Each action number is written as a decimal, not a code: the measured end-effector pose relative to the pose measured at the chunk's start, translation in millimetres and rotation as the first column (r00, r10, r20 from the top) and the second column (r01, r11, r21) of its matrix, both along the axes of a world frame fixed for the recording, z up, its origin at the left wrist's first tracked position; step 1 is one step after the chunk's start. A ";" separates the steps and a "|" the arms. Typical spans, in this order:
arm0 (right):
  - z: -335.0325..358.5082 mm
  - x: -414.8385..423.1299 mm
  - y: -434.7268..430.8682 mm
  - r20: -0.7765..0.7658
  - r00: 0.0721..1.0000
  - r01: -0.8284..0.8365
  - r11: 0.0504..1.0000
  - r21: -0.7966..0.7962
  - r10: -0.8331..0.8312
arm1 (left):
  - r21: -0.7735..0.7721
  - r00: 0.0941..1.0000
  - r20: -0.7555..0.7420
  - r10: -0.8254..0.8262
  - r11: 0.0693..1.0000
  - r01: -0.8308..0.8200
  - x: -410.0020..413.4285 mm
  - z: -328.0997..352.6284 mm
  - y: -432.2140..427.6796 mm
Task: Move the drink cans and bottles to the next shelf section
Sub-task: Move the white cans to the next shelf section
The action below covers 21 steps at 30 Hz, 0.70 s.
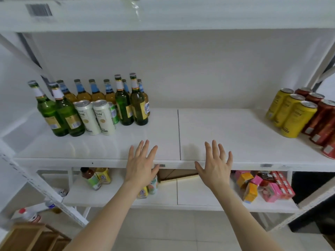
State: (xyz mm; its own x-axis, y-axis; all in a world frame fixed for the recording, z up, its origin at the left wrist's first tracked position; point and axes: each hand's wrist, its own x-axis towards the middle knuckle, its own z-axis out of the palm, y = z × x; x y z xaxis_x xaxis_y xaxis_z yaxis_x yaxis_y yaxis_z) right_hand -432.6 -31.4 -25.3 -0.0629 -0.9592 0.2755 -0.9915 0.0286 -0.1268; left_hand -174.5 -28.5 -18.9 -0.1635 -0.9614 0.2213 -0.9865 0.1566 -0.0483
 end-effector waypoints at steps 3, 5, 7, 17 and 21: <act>-2.6 39.3 -14.6 -0.014 1.000 -0.009 1.000 -0.005 0.009 | 0.001 1.000 0.002 0.027 1.000 -0.027 39.4 1.0 -14.0; -3.3 68.0 -21.8 -0.010 1.000 -0.011 1.000 0.010 0.011 | 0.006 0.999 0.000 0.035 0.999 -0.035 68.4 0.9 -22.0; -4.2 95.4 -26.7 -0.020 1.000 -0.018 1.000 0.009 0.018 | 0.012 0.999 0.004 0.032 0.999 -0.032 95.8 -1.3 -26.5; -5.0 252.9 -47.2 0.027 0.998 0.052 0.998 -0.032 -0.051 | 0.043 0.997 0.027 -0.074 0.996 0.073 244.5 -9.0 -48.0; -1.1 307.2 -53.4 0.037 0.999 0.041 0.997 -0.061 -0.039 | 0.017 0.997 0.016 -0.070 0.997 0.070 297.0 -8.0 -59.1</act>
